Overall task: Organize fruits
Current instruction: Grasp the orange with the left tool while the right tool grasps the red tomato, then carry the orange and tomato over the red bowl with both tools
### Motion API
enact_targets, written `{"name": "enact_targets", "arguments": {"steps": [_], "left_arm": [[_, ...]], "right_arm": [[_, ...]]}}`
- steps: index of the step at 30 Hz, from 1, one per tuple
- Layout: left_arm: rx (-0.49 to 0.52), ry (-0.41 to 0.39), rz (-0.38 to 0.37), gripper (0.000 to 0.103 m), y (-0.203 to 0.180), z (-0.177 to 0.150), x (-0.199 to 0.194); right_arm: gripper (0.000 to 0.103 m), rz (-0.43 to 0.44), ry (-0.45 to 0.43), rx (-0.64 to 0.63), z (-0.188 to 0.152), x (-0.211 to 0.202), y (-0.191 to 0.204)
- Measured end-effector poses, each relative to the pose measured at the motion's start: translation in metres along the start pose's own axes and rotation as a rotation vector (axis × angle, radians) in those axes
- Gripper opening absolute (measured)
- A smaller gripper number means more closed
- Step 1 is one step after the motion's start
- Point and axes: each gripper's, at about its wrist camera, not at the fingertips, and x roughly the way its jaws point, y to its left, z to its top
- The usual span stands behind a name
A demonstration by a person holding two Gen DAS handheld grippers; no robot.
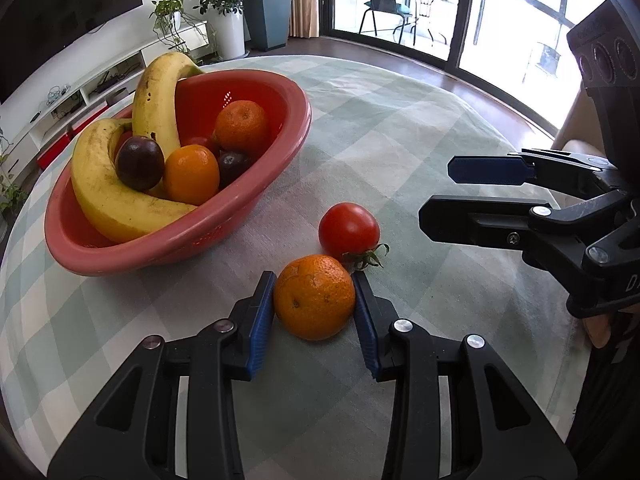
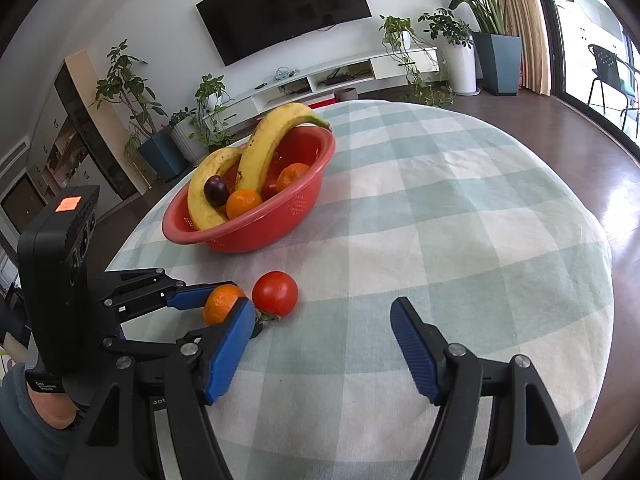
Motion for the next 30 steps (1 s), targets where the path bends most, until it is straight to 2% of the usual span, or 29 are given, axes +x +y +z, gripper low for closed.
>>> {"name": "enact_targets", "arguments": {"steps": [11,17,24,27,30], "left_arm": [[-0.032,-0.009,-0.001,0.035,0.004,-0.005,-0.003],[-0.110,-0.019,-0.013,0.034,0.016,-0.013,-0.014],[-0.234,-0.119,-0.005,0.034,0.035,-0.031,-0.059],[-0.300,-0.154,-0.020,0.034,0.048,-0.043,-0.068],[-0.324,-0.176,-0.024,0.034,0.056,-0.048,-0.076]], "right_arm": [[0.072,-0.011,0.007,-0.017,0.000,0.000,0.002],[0.070,-0.021,0.012,-0.045,-0.002,0.002,0.007],[0.062,-0.038,0.046,-0.126,-0.002,0.007,0.023],[0.061,-0.050,0.063,-0.159,0.000,0.011,0.033],[0.060,-0.069,0.091,-0.181,0.004,0.019,0.040]]}}
